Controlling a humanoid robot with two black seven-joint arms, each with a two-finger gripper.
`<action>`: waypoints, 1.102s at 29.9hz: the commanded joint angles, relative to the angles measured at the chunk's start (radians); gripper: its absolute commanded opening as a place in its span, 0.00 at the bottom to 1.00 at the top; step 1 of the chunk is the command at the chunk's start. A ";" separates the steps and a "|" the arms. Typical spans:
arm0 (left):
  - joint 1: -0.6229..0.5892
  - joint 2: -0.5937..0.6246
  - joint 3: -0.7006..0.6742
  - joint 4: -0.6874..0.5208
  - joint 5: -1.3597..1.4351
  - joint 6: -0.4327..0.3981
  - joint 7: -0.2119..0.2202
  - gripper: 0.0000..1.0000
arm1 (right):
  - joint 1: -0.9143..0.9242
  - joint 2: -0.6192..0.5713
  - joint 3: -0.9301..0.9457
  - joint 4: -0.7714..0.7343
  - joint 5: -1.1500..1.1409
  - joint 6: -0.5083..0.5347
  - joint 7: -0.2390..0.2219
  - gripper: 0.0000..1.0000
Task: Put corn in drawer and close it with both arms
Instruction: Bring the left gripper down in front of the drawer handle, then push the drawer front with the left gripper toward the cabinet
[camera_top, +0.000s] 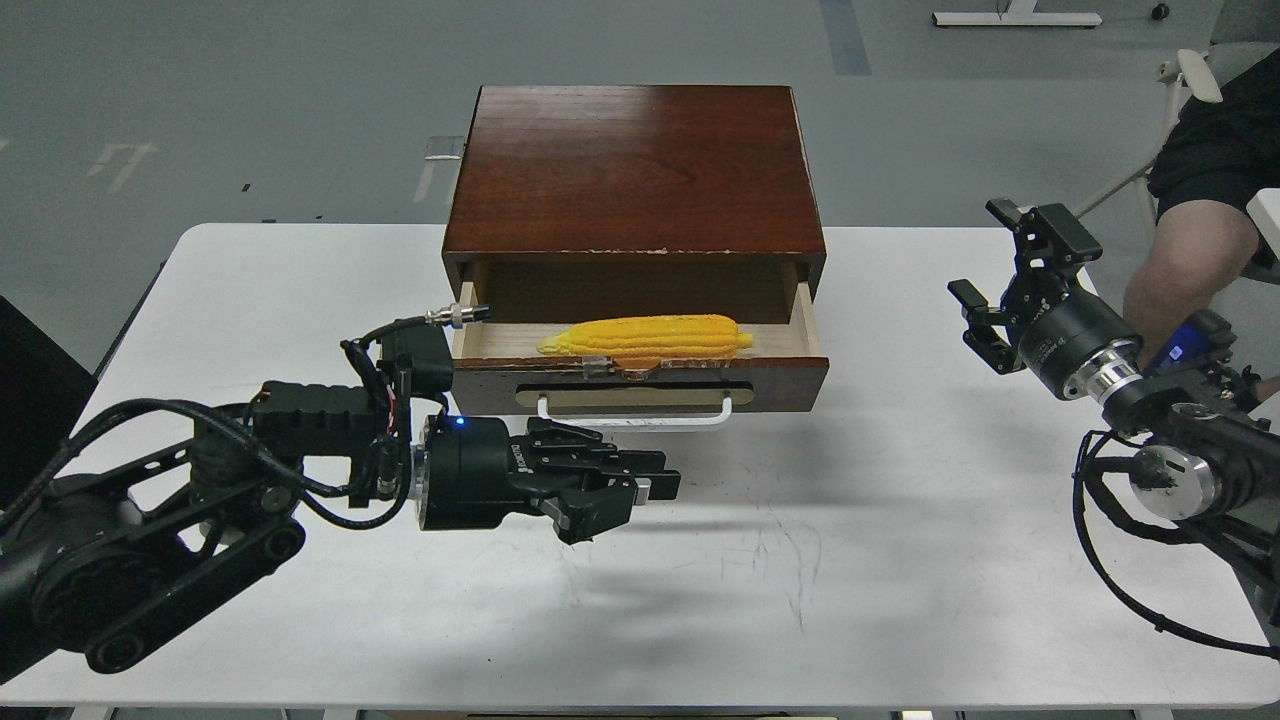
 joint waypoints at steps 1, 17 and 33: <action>0.032 -0.005 0.000 0.050 -0.081 0.000 0.000 0.00 | -0.011 0.001 0.000 0.001 0.000 0.000 0.000 1.00; 0.041 -0.041 -0.008 0.206 -0.165 0.025 0.000 0.00 | -0.020 0.000 0.000 0.004 0.000 0.000 0.000 1.00; 0.032 -0.040 -0.016 0.260 -0.202 0.044 0.000 0.00 | -0.053 0.000 0.000 0.007 -0.002 0.000 0.000 1.00</action>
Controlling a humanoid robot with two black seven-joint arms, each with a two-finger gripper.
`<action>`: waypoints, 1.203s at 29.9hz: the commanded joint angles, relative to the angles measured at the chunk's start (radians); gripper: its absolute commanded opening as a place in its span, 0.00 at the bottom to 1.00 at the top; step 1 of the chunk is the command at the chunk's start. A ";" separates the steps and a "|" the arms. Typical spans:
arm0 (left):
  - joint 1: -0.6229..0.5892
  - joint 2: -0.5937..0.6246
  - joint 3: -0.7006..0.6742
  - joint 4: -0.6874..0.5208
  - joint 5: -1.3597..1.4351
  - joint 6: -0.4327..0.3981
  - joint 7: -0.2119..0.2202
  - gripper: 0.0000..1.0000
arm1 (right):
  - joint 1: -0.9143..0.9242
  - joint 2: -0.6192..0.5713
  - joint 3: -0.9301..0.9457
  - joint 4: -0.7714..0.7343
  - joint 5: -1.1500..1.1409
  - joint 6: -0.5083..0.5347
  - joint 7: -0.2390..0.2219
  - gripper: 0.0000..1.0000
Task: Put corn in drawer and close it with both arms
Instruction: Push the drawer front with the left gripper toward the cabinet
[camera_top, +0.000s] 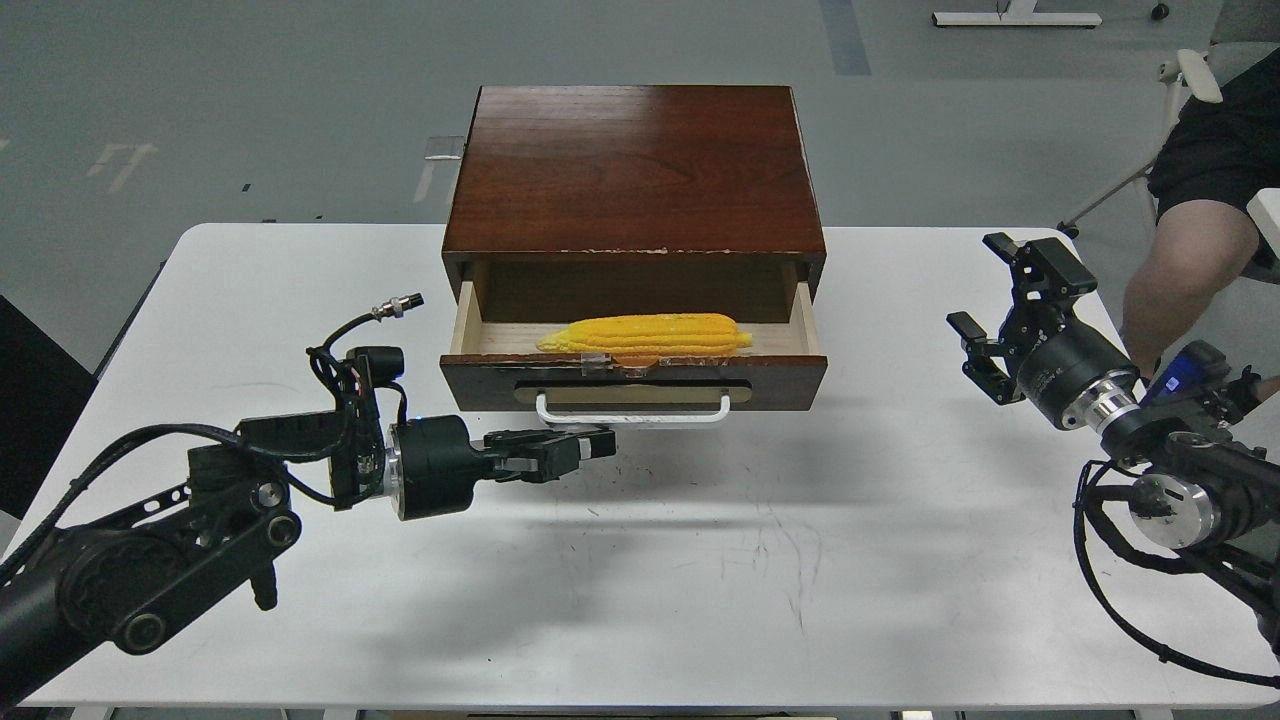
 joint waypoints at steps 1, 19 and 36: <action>-0.005 0.000 0.000 0.005 -0.001 0.000 0.000 0.00 | -0.003 0.000 0.000 0.004 0.001 0.000 0.000 1.00; -0.005 0.008 0.006 0.001 -0.022 -0.028 0.000 0.00 | -0.004 0.000 0.002 0.004 0.001 0.000 0.000 1.00; -0.014 0.005 0.000 0.009 -0.024 -0.019 0.000 0.00 | -0.004 0.000 0.002 0.005 0.001 0.000 0.000 1.00</action>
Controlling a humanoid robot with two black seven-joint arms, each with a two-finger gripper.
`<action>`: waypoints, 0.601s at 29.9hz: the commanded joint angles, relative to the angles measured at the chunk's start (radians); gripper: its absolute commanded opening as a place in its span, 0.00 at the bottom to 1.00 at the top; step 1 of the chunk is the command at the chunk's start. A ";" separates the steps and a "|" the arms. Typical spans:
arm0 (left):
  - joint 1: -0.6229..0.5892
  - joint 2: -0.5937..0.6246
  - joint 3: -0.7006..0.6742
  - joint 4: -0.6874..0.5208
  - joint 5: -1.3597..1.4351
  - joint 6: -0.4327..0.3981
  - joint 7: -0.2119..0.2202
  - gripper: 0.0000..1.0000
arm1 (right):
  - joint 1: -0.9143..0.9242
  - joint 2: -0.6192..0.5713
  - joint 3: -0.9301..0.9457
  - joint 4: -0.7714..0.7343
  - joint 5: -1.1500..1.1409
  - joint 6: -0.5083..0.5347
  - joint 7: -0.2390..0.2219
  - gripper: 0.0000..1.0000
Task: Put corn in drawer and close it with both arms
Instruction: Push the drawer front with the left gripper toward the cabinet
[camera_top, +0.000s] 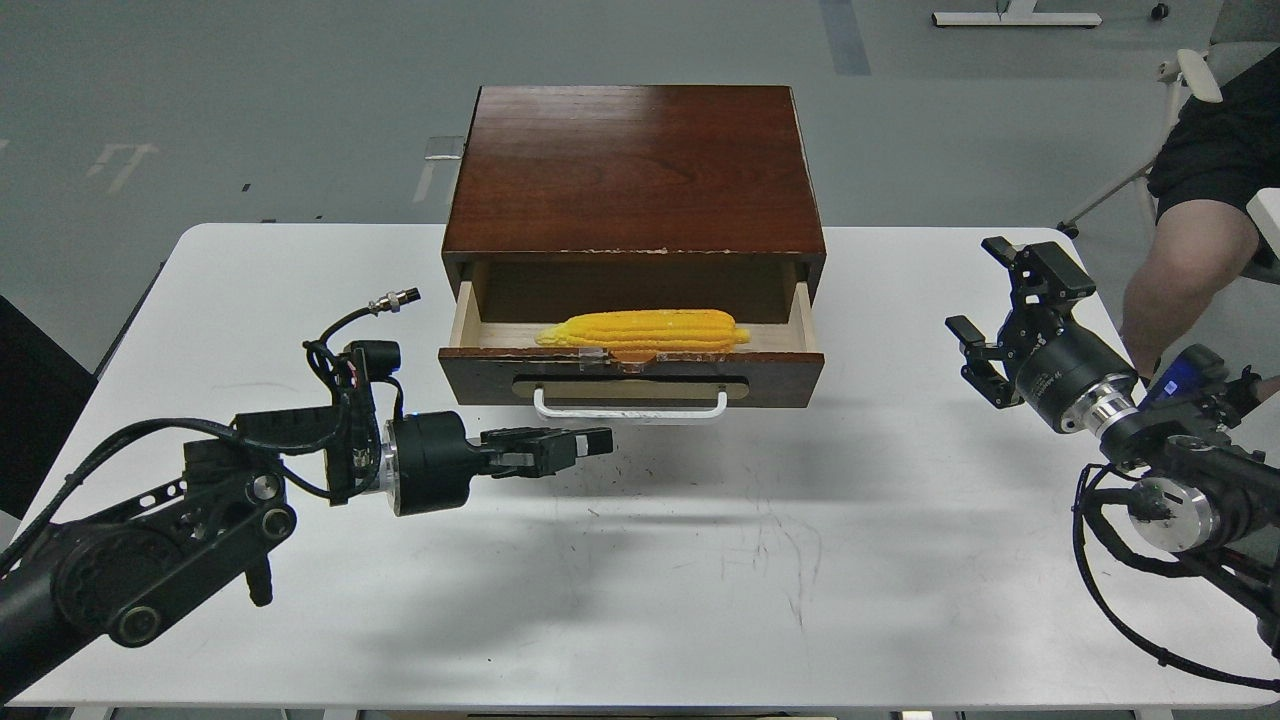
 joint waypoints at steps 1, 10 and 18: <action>-0.004 -0.001 0.000 0.008 0.000 0.004 0.000 0.00 | 0.000 0.000 0.000 0.000 0.000 0.000 0.000 1.00; -0.009 -0.009 -0.012 0.064 -0.002 0.007 0.000 0.00 | -0.009 0.000 0.000 0.001 0.000 0.000 0.000 1.00; -0.052 -0.010 -0.011 0.102 -0.011 0.001 0.000 0.00 | -0.015 0.000 0.000 0.001 0.000 0.000 0.000 1.00</action>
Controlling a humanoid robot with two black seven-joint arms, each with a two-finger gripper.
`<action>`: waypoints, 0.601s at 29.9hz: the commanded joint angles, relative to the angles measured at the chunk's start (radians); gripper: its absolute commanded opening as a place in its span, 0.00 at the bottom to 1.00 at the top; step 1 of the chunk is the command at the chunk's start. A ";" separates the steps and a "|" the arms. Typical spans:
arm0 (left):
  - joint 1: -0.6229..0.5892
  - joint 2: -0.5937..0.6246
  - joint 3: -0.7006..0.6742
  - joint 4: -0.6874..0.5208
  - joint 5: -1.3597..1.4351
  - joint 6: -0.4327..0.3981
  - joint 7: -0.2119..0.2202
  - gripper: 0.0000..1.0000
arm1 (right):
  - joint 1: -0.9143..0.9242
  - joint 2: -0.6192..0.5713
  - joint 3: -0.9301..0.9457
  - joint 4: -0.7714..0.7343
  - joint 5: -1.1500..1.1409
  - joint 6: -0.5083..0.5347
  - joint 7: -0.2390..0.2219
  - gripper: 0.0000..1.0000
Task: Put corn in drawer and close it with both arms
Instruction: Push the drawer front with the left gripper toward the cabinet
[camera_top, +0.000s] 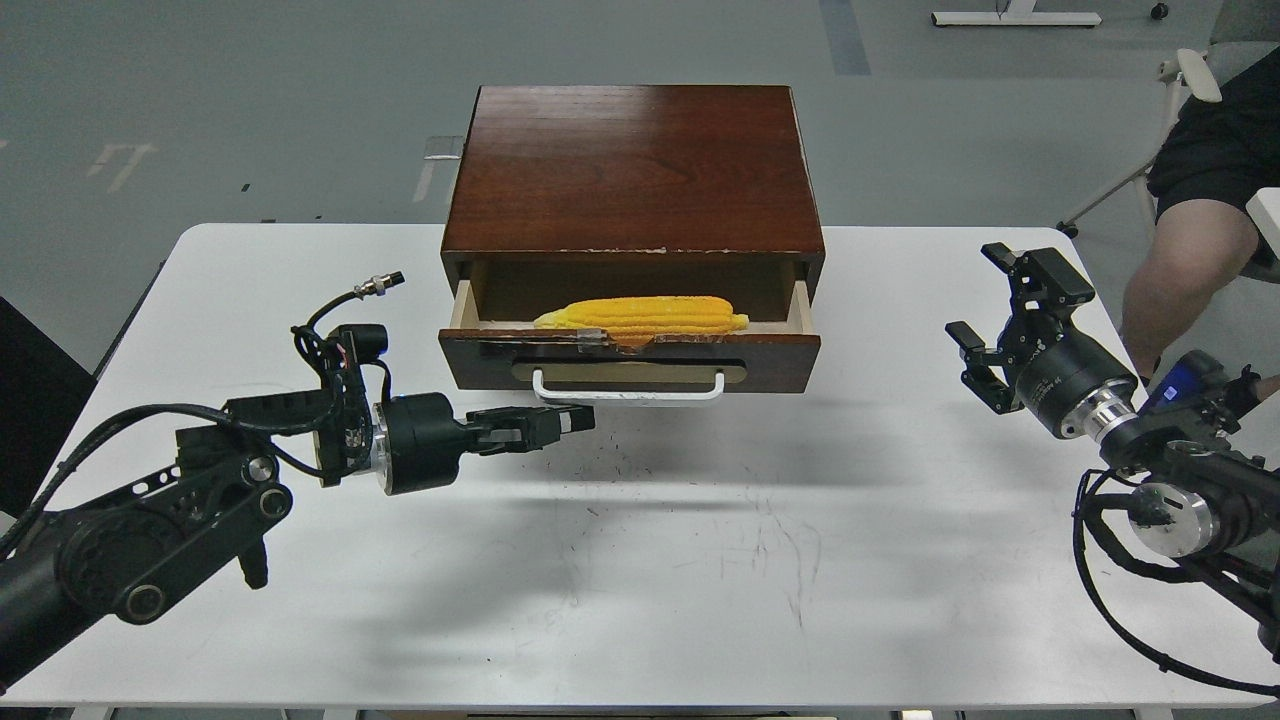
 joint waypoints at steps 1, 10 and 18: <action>-0.011 0.000 0.001 0.010 -0.018 -0.005 0.000 0.00 | -0.002 0.000 0.002 0.000 0.000 0.000 0.000 1.00; -0.019 0.002 0.018 0.014 -0.045 -0.017 0.000 0.00 | -0.002 0.000 0.003 0.001 0.000 0.000 0.000 1.00; -0.017 0.003 0.021 0.004 -0.050 -0.026 0.000 0.00 | -0.002 -0.003 0.005 0.001 0.000 0.000 0.000 1.00</action>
